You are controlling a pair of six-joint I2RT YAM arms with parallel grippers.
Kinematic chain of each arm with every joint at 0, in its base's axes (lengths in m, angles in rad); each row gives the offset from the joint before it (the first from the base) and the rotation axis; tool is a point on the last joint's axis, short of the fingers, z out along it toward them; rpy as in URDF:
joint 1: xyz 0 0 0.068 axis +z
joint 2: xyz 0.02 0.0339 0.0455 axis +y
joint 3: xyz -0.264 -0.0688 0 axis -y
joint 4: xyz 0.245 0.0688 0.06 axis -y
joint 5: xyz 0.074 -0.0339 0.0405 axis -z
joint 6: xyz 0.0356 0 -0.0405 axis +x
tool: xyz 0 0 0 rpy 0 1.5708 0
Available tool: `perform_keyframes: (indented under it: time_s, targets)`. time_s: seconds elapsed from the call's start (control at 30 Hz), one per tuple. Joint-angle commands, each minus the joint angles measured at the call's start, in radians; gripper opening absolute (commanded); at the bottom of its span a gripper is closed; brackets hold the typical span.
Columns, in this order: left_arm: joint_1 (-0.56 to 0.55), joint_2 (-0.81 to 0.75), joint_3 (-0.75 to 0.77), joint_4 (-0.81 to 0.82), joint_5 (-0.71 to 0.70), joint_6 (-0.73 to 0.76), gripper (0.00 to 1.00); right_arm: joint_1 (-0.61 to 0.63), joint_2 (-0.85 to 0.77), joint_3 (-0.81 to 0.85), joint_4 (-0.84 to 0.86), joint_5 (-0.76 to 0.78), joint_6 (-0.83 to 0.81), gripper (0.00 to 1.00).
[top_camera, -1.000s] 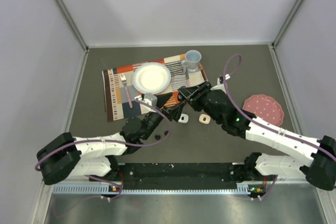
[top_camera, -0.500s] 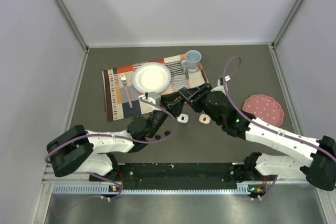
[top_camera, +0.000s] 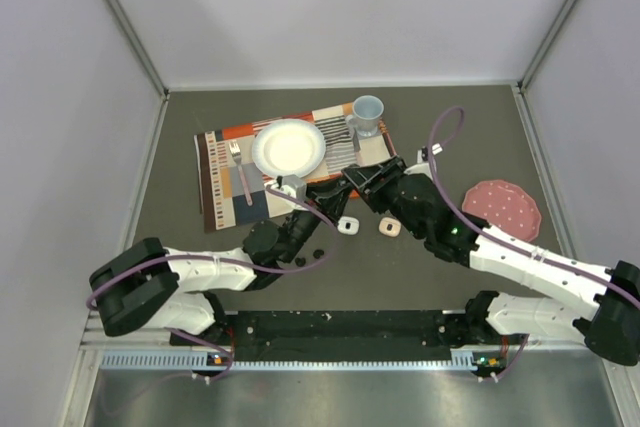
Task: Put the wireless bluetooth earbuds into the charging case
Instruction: Pass from the right arm to the left, then pass from the left arm to the right
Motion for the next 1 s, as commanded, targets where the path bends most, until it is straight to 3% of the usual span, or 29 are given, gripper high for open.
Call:
perform_keyframes:
  time_s: [0.0,0.03,0.1,0.23,0.27,0.33,0.5,0.53,0.7,0.8,0.97]
  targets:
    - [0.004,0.003,0.027,0.064,0.013,0.023,0.15,0.016,-0.033,-0.003,0.064,-0.015,-0.033,0.14]
    - [0.004,0.000,0.026,0.063,0.021,0.032,0.10,0.016,-0.036,-0.001,0.079,-0.020,-0.063,0.18]
    - [0.004,-0.007,0.021,0.055,0.036,0.048,0.01,0.014,-0.047,0.000,0.096,-0.035,-0.108,0.35]
    - [0.007,-0.072,0.001,-0.017,0.059,0.094,0.00,0.014,-0.068,0.046,0.049,-0.028,-0.258,0.65]
    - [0.009,-0.087,0.000,-0.035,0.059,0.097,0.00,0.011,-0.073,0.054,0.040,-0.031,-0.283,0.79]
    - [0.021,-0.145,-0.011,-0.080,0.087,0.114,0.00,0.009,-0.083,0.088,0.011,-0.044,-0.356,0.86]
    - [0.065,-0.338,0.007,-0.382,0.249,0.189,0.00,-0.053,-0.076,0.181,-0.138,-0.170,-0.493,0.89]
    - [0.088,-0.371,0.015,-0.451,0.350,0.195,0.00,-0.072,-0.065,0.210,-0.161,-0.251,-0.508,0.88]
    - [0.157,-0.555,0.058,-0.790,0.542,0.259,0.00,-0.158,-0.033,0.243,-0.224,-0.526,-0.521,0.86]
    - [0.185,-0.602,0.060,-0.864,0.604,0.284,0.00,-0.162,-0.008,0.237,-0.220,-0.641,-0.457,0.86]
    - [0.197,-0.624,0.046,-0.870,0.633,0.290,0.00,-0.162,0.004,0.131,-0.015,-0.813,-0.308,0.84]
